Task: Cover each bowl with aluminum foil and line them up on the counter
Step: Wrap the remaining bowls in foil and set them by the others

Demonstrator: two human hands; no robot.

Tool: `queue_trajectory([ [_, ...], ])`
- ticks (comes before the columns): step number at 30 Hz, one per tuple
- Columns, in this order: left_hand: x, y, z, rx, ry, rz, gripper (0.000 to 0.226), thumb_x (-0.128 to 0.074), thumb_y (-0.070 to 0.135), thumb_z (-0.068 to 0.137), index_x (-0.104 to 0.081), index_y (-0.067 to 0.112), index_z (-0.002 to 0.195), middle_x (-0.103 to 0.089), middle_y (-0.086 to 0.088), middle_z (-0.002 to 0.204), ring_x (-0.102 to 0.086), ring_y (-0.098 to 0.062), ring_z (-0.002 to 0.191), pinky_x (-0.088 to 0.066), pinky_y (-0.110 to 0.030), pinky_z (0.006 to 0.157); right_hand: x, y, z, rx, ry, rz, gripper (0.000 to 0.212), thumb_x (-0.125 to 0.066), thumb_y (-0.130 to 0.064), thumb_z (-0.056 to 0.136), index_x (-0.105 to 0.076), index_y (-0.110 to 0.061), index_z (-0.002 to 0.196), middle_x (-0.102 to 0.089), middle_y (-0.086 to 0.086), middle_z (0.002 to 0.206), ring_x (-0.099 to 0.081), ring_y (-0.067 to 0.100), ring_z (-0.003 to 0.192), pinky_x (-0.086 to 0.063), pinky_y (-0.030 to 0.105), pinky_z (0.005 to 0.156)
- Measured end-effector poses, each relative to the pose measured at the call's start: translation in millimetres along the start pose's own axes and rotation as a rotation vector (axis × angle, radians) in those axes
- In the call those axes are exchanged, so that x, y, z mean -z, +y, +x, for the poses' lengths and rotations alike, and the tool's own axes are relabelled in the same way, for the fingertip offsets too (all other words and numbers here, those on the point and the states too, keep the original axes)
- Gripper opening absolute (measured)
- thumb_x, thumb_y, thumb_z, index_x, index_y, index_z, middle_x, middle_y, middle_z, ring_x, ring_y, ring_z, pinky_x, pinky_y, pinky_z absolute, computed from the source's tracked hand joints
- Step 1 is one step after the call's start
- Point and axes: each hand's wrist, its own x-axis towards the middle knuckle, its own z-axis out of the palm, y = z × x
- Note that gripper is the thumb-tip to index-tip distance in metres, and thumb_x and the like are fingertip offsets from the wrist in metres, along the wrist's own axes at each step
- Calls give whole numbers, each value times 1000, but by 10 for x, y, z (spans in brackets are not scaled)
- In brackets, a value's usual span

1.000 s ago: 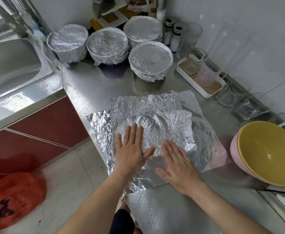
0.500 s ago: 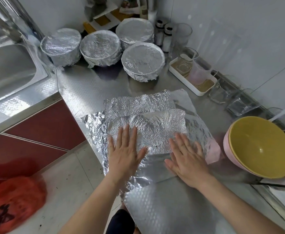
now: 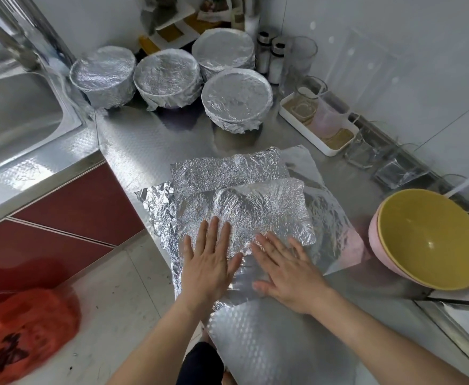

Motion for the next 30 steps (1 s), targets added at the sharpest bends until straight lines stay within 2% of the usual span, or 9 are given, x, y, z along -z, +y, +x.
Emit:
queue_trajectory([
  [3, -7, -23, -12, 7, -48, -7, 69, -8, 66, 97, 23, 34, 149, 32, 5, 156, 33, -19, 142, 17, -54, 115, 149, 37, 11, -120, 78, 125, 62, -16, -61, 97, -18, -30, 151, -15, -2, 160, -13, 18, 147, -10, 50, 109],
  [5, 75, 11, -19, 0, -26, -32, 69, -14, 65, 97, 19, 36, 151, 30, 3, 156, 27, -22, 145, 15, -52, 116, 375, 126, -42, -311, 301, 168, 55, -34, -44, 97, -32, -22, 147, -30, 4, 156, -24, 21, 144, -22, 49, 107],
  [9, 221, 100, -35, -122, 1, -40, 57, -42, 46, 99, -24, 33, 152, -8, -1, 163, -15, -28, 147, -24, -43, 116, 728, 448, -270, -651, 613, 116, 52, -61, -11, 84, -48, -5, 134, -49, 19, 134, -45, 39, 122, -42, 51, 90],
  [13, 283, 185, 17, -192, 6, -28, 40, -44, 33, 100, -46, 28, 141, -33, -3, 156, -32, -29, 140, -36, -41, 110, 836, 645, -406, -965, 384, 182, 62, -58, -18, 86, -35, 5, 139, -50, 33, 123, -51, 47, 105, -45, 47, 80],
  [16, 319, 231, 69, -232, -22, 58, 40, -44, 29, 100, -44, 22, 140, -39, -3, 151, -37, -27, 136, -35, -36, 111, 766, 776, -422, -1025, 236, 242, 39, -47, -23, 96, -44, 5, 123, -64, 27, 96, -61, 42, 83, -44, 39, 62],
  [18, 329, 264, 76, -227, -39, 89, 44, -47, 29, 99, -39, 20, 141, -41, -3, 148, -39, -28, 134, -41, -36, 107, 741, 820, -437, -1039, 216, 278, 30, -44, -27, 98, -54, 0, 106, -66, 23, 92, -62, 42, 84, -47, 40, 67],
  [22, 293, 304, 56, -203, -43, 168, 51, -47, 34, 99, -29, 21, 145, -38, -7, 147, -41, -31, 131, -49, -40, 99, 803, 814, -484, -997, 257, 318, 48, -28, -31, 104, -58, -3, 81, -63, 18, 77, -57, 35, 71, -42, 36, 62],
  [26, 267, 308, 67, -218, -30, 219, 58, -46, 37, 99, -20, 25, 150, -35, -10, 149, -41, -33, 130, -48, -42, 100, 856, 749, -540, -1003, 331, 354, 47, -29, -29, 104, -58, -3, 79, -60, 16, 71, -58, 35, 68, -47, 40, 63],
  [30, 309, 323, 92, -198, -27, 246, 64, -43, 40, 100, -12, 24, 153, -34, -8, 150, -41, -31, 130, -44, -41, 103, 902, 679, -601, -1017, 450, 322, 31, -42, -19, 100, -60, -1, 83, -64, 21, 76, -57, 37, 70, -37, 35, 59],
])
